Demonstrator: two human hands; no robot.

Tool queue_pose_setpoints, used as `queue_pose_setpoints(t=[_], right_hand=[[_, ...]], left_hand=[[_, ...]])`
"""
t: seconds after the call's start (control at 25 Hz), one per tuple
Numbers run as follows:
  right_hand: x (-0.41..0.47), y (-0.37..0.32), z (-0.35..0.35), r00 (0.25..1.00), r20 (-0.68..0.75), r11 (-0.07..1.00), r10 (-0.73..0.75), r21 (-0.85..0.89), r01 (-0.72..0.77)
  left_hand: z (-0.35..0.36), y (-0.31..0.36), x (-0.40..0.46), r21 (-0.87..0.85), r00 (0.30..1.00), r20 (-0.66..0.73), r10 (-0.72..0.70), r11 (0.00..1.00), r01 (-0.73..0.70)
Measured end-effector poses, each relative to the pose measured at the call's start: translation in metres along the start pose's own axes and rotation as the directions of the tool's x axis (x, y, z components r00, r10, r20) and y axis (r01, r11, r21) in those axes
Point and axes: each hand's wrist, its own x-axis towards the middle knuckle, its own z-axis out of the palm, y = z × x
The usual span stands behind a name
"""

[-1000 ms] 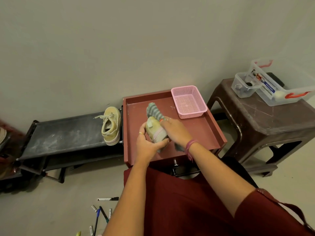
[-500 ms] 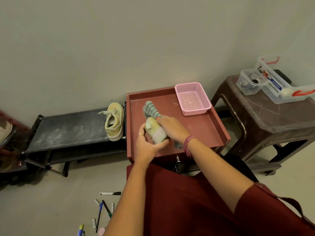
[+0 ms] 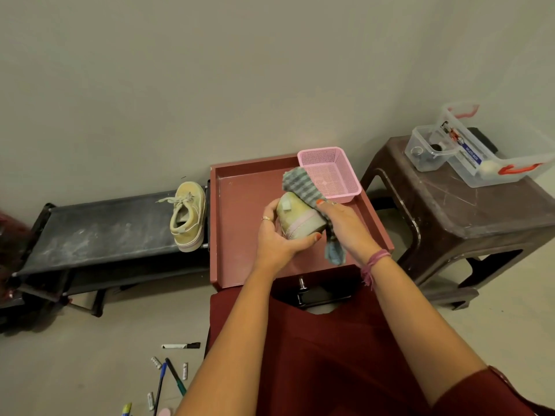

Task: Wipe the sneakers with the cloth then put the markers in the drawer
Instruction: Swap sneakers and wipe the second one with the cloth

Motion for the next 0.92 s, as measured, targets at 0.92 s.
queue_pose_setpoints(t=[0.92], right_hand=[[-0.014, 0.076, 0.059, 0.962, 0.201, 0.949, -0.183, -0.218, 0.226]], left_hand=[[-0.065, 0.004, -0.023, 0.594, 0.999, -0.030, 0.019, 0.804, 0.003]])
